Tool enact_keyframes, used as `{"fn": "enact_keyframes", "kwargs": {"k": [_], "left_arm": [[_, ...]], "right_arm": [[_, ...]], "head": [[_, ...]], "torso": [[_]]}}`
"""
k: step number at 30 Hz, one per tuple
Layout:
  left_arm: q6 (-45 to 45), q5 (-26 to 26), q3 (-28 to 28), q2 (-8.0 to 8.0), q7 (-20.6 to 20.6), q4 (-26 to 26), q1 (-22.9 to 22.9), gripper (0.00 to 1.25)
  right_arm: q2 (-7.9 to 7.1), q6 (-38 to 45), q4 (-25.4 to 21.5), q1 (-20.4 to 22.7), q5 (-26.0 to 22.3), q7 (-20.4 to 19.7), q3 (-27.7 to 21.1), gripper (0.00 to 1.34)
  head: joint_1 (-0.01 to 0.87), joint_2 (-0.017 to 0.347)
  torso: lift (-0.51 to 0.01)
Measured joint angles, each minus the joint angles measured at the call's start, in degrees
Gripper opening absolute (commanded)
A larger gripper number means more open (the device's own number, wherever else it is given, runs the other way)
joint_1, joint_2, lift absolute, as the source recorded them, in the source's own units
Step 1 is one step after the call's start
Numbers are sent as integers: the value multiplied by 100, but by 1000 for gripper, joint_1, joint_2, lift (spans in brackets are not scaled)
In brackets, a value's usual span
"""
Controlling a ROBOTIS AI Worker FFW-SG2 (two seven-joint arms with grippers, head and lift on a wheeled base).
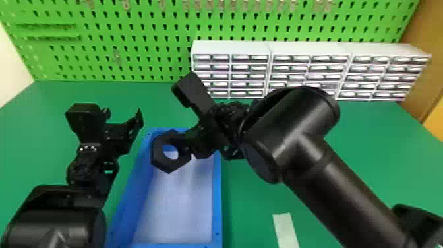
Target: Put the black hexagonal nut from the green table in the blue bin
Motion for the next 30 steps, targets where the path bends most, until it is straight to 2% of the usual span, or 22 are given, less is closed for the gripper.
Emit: {"fn": "enact_keyframes", "kwargs": {"k": [16, 30], "left_arm": [[4, 5, 1, 7, 0, -11, 8, 785], [73, 0, 9, 32, 0, -61, 0, 785]], "right_arm": [[-162, -341, 759, -276, -460, -220, 767, 267], [-182, -547, 1170, -371, -715, -463, 1132, 268]], "head": [[686, 52], [686, 52]], "torso": [[-97], [-97]]}}
